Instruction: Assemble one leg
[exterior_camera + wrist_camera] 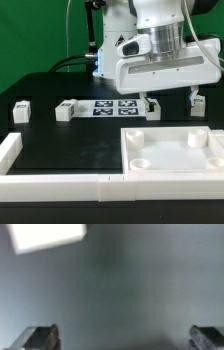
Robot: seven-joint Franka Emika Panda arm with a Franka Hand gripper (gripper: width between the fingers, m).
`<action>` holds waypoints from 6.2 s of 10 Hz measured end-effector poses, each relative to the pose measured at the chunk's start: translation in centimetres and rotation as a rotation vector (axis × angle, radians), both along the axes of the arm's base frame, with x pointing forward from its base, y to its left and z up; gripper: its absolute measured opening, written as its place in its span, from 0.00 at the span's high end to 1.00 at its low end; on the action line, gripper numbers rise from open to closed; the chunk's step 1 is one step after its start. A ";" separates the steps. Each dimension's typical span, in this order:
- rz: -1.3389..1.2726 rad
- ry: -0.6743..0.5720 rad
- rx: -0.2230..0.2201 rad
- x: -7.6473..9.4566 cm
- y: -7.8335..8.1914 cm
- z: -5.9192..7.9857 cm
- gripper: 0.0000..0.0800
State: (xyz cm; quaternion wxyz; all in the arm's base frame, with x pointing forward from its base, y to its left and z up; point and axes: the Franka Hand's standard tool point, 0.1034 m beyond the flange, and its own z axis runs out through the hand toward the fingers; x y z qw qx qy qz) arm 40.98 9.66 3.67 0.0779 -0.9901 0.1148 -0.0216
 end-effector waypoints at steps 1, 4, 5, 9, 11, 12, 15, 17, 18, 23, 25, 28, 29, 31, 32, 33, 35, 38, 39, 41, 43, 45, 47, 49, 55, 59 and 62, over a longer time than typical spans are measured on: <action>-0.018 0.011 0.006 -0.6 1.3 0.0 0.19; 0.012 0.004 0.012 -0.6 2.8 0.5 0.19; 0.018 0.048 0.018 -0.9 2.7 0.3 0.19; -0.007 0.314 0.044 -2.0 3.2 0.8 0.19; -0.012 0.503 0.054 -4.4 4.4 0.5 0.19; -0.012 0.551 0.064 -4.5 4.8 0.2 0.19; 0.027 0.794 0.117 -6.4 5.3 -0.7 0.19; 0.046 0.876 0.141 -7.4 5.7 -1.4 0.19; 0.053 0.865 0.135 -7.6 6.1 -1.7 0.19; 0.086 0.875 0.126 -8.5 7.1 -2.1 0.19; 0.114 0.868 0.142 -8.4 6.7 -2.2 0.22; 0.117 0.868 0.141 -8.4 6.8 -2.2 0.64; 0.117 0.868 0.141 -8.4 6.8 -2.2 0.64; 0.117 0.868 0.141 -8.4 6.8 -2.2 0.64; 0.117 0.868 0.141 -8.4 6.8 -2.2 0.64; 0.124 0.874 0.146 -8.4 6.7 -1.9 0.64; 0.144 0.892 0.157 -7.5 5.6 1.4 0.64; 0.144 0.844 0.152 -5.6 5.2 4.6 0.64; 0.145 0.851 0.152 -5.8 5.2 4.4 0.64; 0.123 0.669 0.115 -4.5 5.2 3.8 0.64; 0.134 0.494 0.063 -4.3 4.4 4.2 0.64; 0.141 0.328 0.030 -1.8 3.8 5.6 0.64; 0.135 0.148 -0.004 -0.2 2.9 7.1 0.64; 0.126 -0.060 -0.031 2.8 2.4 8.5 0.64; 0.219 -0.200 -0.052 6.1 2.0 8.3 0.64; 0.286 -0.233 -0.043 11.1 1.6 8.1 0.64; 0.284 -0.232 -0.043 11.0 1.6 8.0 0.64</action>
Offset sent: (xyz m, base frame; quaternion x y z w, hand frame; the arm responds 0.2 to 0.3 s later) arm 0.0000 0.0000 0.0000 0.0000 0.0000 0.0000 1.0000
